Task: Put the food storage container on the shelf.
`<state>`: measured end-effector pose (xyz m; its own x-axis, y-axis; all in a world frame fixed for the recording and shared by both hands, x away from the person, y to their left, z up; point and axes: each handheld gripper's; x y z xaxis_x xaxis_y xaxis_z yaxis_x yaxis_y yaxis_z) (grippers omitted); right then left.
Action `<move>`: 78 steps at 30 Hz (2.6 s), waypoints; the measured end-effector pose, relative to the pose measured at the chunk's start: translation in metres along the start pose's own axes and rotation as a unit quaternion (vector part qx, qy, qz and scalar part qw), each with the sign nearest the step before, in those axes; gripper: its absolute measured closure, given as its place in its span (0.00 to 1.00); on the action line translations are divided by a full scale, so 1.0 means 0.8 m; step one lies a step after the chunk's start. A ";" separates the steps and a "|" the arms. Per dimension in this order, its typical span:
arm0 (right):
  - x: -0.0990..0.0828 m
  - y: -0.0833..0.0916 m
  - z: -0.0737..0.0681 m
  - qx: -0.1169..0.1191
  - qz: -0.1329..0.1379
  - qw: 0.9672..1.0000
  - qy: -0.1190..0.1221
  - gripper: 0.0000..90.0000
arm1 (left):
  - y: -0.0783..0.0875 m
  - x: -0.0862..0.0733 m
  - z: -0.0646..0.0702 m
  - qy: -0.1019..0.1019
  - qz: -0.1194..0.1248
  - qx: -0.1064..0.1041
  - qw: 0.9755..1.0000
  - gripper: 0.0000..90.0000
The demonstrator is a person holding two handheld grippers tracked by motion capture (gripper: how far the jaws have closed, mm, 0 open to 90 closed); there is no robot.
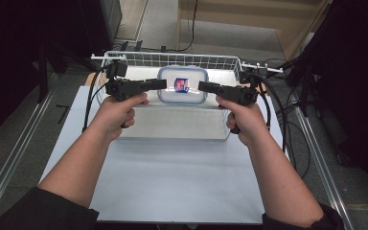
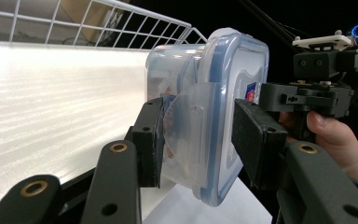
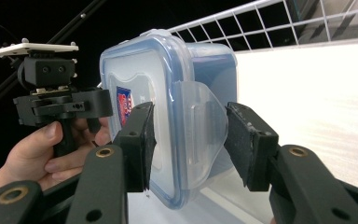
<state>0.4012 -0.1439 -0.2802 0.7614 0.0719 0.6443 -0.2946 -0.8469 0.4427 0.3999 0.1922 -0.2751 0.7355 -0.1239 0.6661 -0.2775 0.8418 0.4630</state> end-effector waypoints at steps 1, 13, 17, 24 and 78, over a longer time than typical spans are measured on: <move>0.001 0.000 0.002 0.001 -0.001 1.000 -0.004 0.61 | -0.001 0.000 -0.001 0.005 -0.003 -0.003 1.000 0.62; 0.005 0.000 0.015 0.008 -0.016 0.999 -0.039 0.60 | -0.011 0.007 -0.006 0.039 -0.023 -0.007 0.999 0.62; 0.007 0.000 0.019 0.007 -0.016 0.999 -0.047 0.60 | -0.013 0.012 -0.007 0.059 -0.026 -0.007 0.998 0.62; 0.008 -0.004 0.023 0.005 -0.012 0.998 -0.058 0.59 | -0.015 0.015 -0.008 0.064 -0.022 0.000 0.998 0.62; -0.070 0.016 -0.032 -0.173 0.055 0.976 0.119 0.28 | -0.003 -0.071 0.066 -0.104 0.052 0.194 0.974 0.26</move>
<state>0.3398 -0.1450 -0.2947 0.5712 0.1455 0.8078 -0.5753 -0.6310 0.5205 0.3258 0.1697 -0.2832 0.5603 -0.1865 0.8070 -0.5870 0.5981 0.5457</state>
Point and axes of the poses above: each handheld gripper's, and its own axes: y roughly backward along the jaws, x roughly out of its top, z roughly to its right, and after that the axes turned 13 degrees about -z, right-handed
